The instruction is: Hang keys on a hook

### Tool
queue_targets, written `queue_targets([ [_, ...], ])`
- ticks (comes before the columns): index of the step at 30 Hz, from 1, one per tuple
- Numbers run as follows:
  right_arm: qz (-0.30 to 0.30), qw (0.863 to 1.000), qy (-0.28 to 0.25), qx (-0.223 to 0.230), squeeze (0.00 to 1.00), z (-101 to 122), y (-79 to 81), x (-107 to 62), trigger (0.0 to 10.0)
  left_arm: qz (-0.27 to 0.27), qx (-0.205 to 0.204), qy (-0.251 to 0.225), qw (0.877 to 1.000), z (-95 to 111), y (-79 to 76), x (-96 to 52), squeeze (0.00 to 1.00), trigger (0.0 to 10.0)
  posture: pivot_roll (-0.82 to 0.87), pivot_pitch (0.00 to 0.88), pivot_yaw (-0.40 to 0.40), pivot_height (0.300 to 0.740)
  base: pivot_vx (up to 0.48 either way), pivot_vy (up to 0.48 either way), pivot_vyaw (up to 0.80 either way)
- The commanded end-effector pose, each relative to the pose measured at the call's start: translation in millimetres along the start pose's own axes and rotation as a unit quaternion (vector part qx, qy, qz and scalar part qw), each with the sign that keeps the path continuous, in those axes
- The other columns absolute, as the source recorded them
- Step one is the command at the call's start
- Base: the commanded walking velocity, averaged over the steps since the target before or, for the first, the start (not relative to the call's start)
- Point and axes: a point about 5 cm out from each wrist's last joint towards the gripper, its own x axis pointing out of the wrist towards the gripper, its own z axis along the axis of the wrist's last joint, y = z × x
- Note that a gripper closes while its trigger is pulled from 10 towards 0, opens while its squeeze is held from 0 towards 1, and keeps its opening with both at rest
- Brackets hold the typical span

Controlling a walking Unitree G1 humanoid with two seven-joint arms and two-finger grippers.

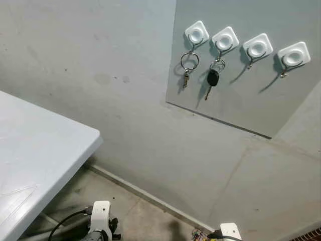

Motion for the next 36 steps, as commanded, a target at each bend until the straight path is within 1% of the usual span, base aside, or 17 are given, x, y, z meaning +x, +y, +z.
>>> queue_targets([
  [1,0.001,1.000,0.000,-0.001,0.00,0.2,-0.2,0.0,10.0,-0.005,0.007,0.003,1.000,-1.3,-1.2,-0.1,0.00,10.0,-0.03,0.000,-0.024,0.740,0.000,0.000,0.80],
  [10,0.000,1.000,-0.001,0.003,0.00,-0.6,-1.9,-0.4,10.0,-0.005,0.009,0.003,1.000,-1.3,-1.6,-0.1,0.00,10.0,-0.03,0.000,-0.023,0.740,0.000,0.000,0.80],
  [36,0.002,1.000,0.004,-0.005,0.00,-2.6,-0.9,-0.6,10.0,-0.008,0.015,0.002,1.000,1.0,-1.2,0.4,0.00,10.0,-0.03,0.000,-0.018,0.740,0.000,0.000,0.80],
])
